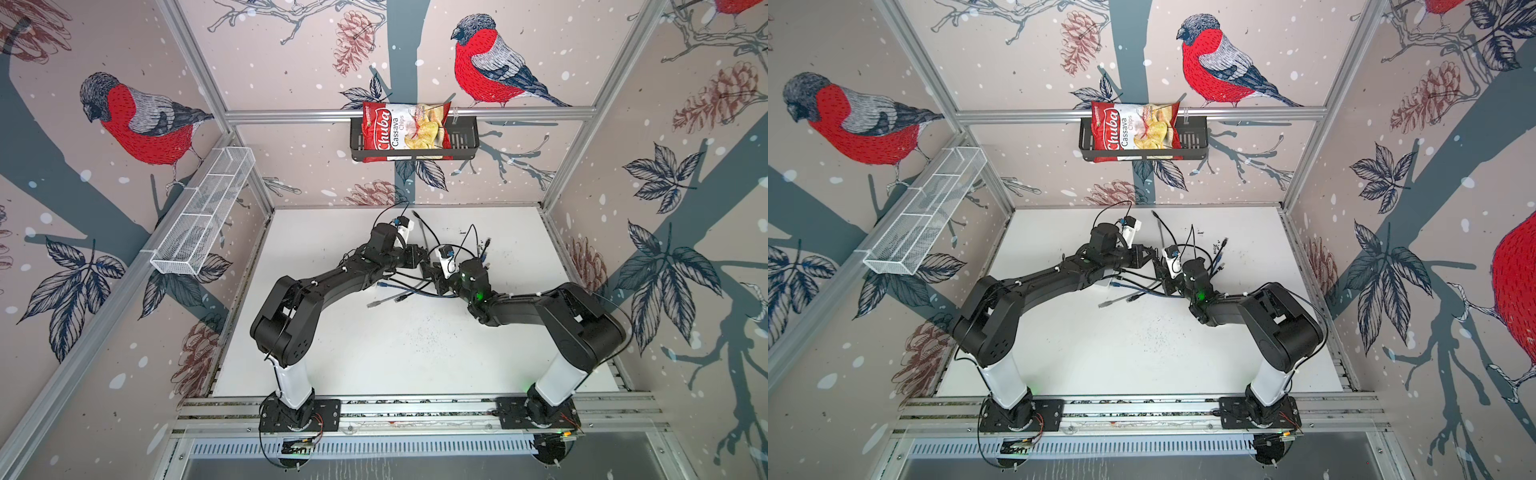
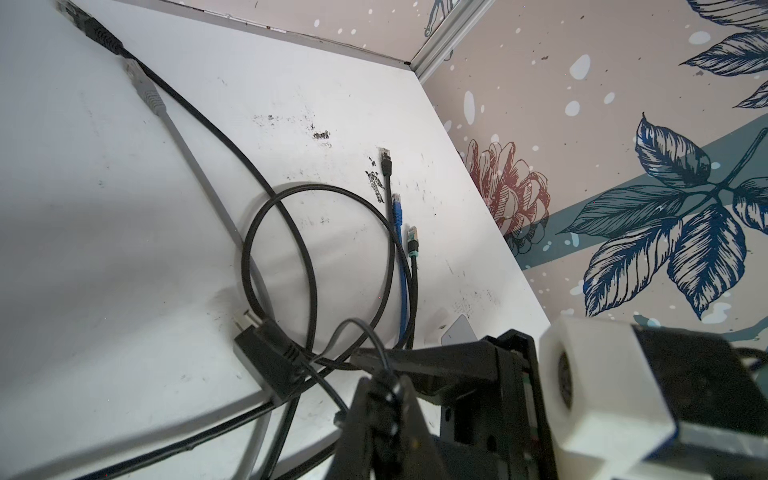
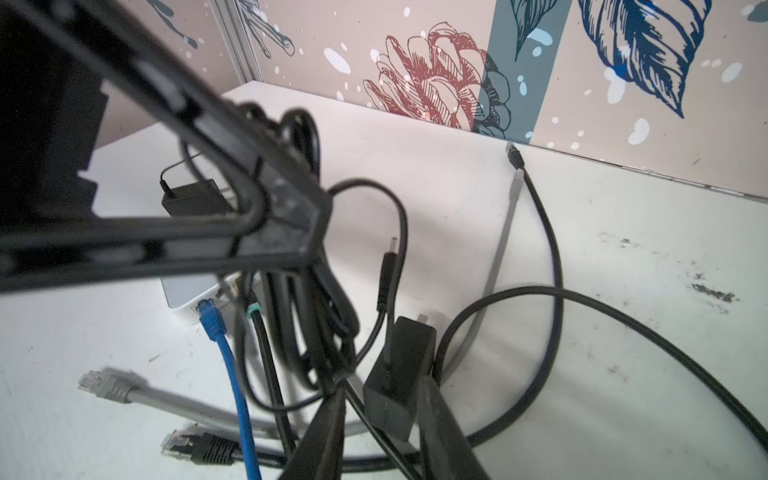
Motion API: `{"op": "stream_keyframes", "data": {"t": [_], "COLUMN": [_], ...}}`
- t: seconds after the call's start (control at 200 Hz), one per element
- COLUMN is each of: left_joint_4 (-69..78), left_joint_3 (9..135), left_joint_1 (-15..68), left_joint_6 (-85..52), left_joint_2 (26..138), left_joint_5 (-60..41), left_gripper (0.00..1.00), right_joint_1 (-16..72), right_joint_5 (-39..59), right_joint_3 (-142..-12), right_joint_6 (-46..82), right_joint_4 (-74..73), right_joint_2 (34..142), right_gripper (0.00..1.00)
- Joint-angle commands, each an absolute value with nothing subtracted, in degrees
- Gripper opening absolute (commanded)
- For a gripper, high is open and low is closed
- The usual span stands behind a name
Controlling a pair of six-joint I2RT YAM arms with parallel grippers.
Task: Insert the plug into the switch port
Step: 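Hold the black cable bundle up with right gripper while left gripper shifts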
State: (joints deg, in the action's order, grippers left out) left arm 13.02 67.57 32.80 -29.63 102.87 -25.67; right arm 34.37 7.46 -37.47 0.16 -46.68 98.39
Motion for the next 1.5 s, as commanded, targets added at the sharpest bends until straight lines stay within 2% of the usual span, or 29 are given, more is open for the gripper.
{"op": "stream_keyframes", "data": {"t": [0.0, 0.45, 0.62, 0.945, 1.031, 1.146, 1.206, 1.271, 1.341, 1.491], "left_joint_4": [15.4, 18.2, 18.5, 18.6, 18.6, 18.7, 19.0, 20.2, 22.8, 28.8], "left_joint_3": [67.4, 66.5, 66.1, 65.7, 65.6, 65.6, 65.2, 64.8, 63.3, 58.7], "left_joint_1": [32.5, 32.0, 31.9, 32.0, 31.9, 31.8, 31.5, 31.4, 31.3, 31.3], "left_joint_6": [-30.1, -32.3, -32.5, -32.3, -32.1, -31.6, -31.2, -30.2, -28.4, -21.4], "left_joint_2": [102.7, 102.7, 102.4, 102.4, 102.2, 102.1, 102.0, 101.8, 101.2, 98.5], "left_joint_5": [-25.9, -23.8, -23.6, -23.5, -23.3, -22.8, -22.5, -22.6, -21.9, -19.6], "left_gripper": [0.07, 0.07, 0.07, 0.07, 0.07, 0.07, 0.08, 0.12, 0.24, 0.41], "right_joint_1": [34.6, 36.5, 36.6, 36.6, 36.6, 36.3, 36.0, 35.3, 34.1, 31.1], "right_joint_5": [11.0, 12.4, 9.7, 10.0, 10.1, 11.0, 11.7, 12.3, 13.7, 16.9], "right_joint_3": [-38.1, -33.1, -32.5, -38.1, -40.0, -41.5, -41.7, -41.8, -42.4, -45.7], "right_joint_6": [1.1, 0.2, 0.8, 0.3, 0.3, 0.7, 1.2, 2.2, 3.8, 4.5], "right_joint_4": [-49.9, -53.1, -53.3, -51.6, -50.1, -48.0, -47.3, -46.0, -43.7, -34.3], "right_joint_2": [98.5, 96.6, 96.0, 99.5, 100.7, 101.4, 101.1, 100.3, 99.0, 96.4], "right_gripper": [0.31, 0.34, 0.34, 0.33, 0.27, 0.07, 0.01, 0.0, 0.0, 0.0]}}
